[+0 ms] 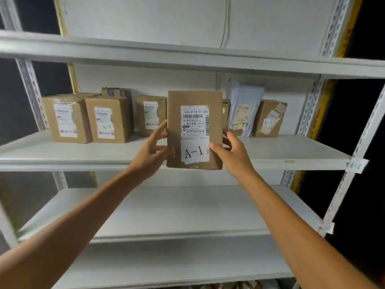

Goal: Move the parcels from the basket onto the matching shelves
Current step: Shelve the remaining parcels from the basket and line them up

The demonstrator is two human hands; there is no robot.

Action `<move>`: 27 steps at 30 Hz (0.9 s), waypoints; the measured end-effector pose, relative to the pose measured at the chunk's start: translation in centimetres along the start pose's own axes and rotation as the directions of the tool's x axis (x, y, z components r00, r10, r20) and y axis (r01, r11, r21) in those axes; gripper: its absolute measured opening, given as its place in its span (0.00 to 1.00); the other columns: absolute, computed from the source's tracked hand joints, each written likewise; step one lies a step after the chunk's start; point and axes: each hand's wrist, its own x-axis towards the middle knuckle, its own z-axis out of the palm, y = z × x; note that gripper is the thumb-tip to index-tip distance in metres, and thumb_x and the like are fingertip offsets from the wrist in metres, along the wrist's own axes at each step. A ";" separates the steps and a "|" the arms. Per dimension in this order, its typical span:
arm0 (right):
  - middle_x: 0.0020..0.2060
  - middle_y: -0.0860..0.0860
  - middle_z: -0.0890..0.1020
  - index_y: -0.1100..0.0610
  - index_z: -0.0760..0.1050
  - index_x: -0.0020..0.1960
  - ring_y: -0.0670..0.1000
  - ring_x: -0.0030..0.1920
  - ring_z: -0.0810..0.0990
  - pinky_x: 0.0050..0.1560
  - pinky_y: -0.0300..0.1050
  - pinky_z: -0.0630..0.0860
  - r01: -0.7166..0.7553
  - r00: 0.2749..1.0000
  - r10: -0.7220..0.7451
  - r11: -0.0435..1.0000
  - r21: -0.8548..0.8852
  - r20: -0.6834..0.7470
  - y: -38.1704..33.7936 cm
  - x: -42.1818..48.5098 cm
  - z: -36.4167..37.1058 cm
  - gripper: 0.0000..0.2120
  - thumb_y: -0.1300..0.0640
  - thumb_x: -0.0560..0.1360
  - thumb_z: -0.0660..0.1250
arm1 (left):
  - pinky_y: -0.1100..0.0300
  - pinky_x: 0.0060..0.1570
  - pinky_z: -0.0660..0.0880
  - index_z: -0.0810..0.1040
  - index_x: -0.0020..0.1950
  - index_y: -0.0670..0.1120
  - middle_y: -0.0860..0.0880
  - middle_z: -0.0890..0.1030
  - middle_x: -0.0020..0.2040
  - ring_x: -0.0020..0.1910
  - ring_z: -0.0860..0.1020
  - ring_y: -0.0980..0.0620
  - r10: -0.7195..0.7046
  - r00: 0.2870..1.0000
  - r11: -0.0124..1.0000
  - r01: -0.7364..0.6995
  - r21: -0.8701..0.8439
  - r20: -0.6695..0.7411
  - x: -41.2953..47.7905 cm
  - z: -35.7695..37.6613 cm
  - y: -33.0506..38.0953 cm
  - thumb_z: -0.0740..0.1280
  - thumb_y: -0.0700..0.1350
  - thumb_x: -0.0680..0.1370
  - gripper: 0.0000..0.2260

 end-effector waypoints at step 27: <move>0.63 0.53 0.73 0.55 0.62 0.71 0.52 0.60 0.77 0.59 0.50 0.76 0.079 0.996 -0.073 0.991 -0.112 0.051 10.2 21.6 21.6 0.34 0.48 0.72 0.73 | 0.43 0.69 0.58 0.48 0.78 0.51 0.36 0.47 0.77 0.74 0.53 0.34 0.305 0.952 0.355 -0.090 0.931 -0.024 14.7 -12.4 -18.2 0.75 0.42 0.70 0.46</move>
